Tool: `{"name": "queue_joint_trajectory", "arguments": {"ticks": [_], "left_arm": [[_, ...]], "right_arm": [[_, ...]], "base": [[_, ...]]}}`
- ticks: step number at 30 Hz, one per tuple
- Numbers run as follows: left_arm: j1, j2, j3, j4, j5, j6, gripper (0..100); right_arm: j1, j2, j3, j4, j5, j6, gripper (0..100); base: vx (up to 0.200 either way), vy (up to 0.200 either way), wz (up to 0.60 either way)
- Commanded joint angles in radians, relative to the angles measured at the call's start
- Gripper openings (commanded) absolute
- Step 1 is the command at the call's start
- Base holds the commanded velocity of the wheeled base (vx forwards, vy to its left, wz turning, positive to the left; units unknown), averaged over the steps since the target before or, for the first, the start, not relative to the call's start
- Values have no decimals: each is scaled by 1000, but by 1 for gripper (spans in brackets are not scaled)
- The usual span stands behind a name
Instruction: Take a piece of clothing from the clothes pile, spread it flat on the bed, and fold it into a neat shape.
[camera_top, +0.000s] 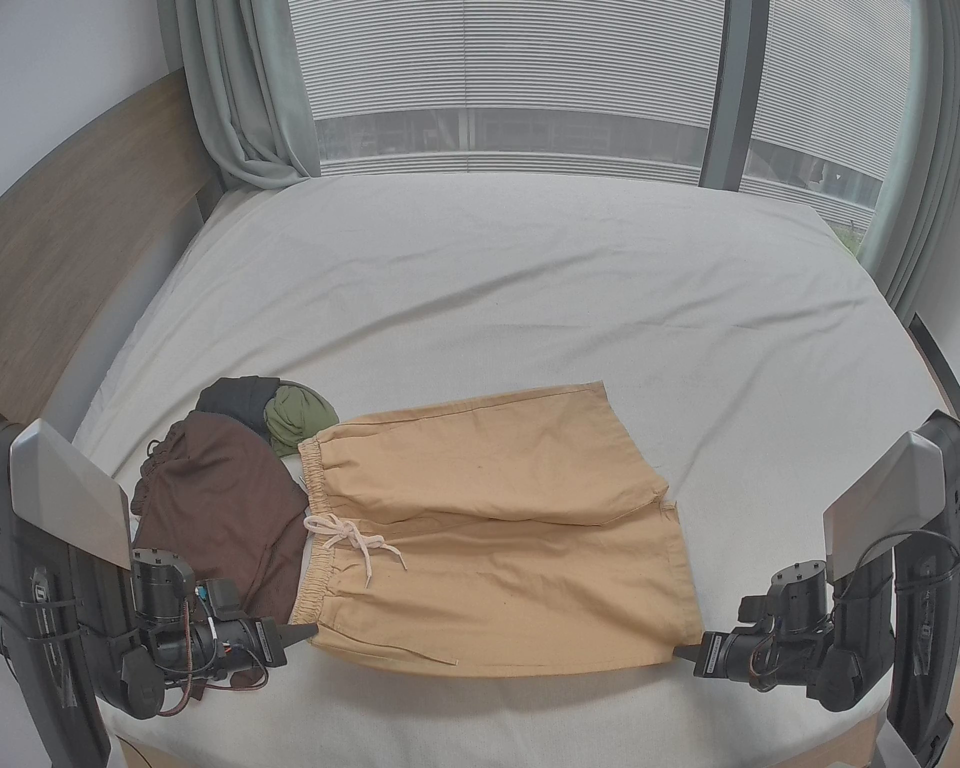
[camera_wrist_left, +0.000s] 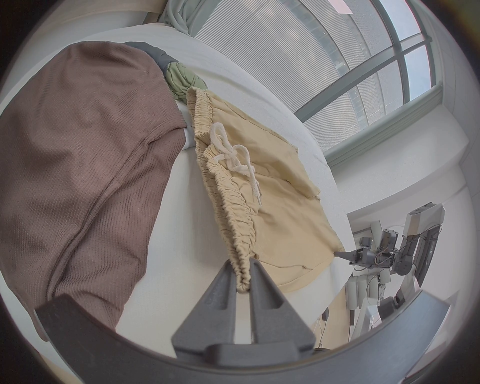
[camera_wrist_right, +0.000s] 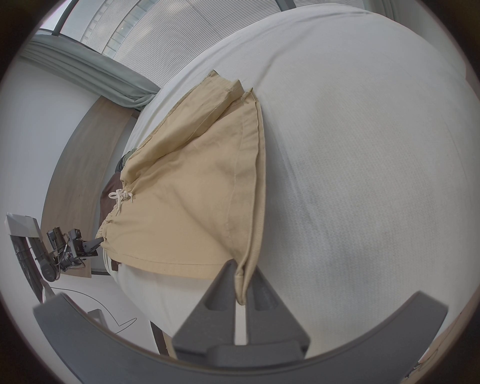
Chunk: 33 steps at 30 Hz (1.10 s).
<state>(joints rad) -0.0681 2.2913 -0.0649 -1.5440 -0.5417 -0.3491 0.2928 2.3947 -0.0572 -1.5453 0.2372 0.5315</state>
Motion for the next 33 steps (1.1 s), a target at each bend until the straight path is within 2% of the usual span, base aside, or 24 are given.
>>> {"name": "queue_joint_trajectory", "arguments": {"ticks": [1, 5, 6, 25, 27, 29, 30, 33], "left_arm": [[8, 19, 11, -1, 2, 15, 0], [25, 27, 8, -2, 0, 33, 0], [25, 28, 8, -2, 0, 35, 0], [22, 63, 0, -4, -1, 73, 0], [22, 63, 0, -4, -1, 73, 0], [22, 63, -3, -4, -1, 71, 0], [22, 63, -3, -4, -1, 71, 0], [22, 62, -3, -4, -1, 71, 0]], "right_arm": [[2, 21, 0, -1, 1, -1, 0], [2, 32, 0, -1, 4, -2, 0], [3, 34, -3, -1, 4, -2, 100], [19, 49, -49, -1, -9, -4, 100], [32, 90, -65, -2, -55, 1, 100], [40, 98, -69, -2, -62, 2, 100], [43, 100, -69, -1, -62, 2, 0], [43, 100, -70, -1, -62, 2, 0]], "base": [[0, 0, 0], [0, 0, 0], [0, 0, 0], [0, 0, 0], [0, 0, 0], [0, 0, 0], [0, 0, 0], [0, 0, 0]]}}
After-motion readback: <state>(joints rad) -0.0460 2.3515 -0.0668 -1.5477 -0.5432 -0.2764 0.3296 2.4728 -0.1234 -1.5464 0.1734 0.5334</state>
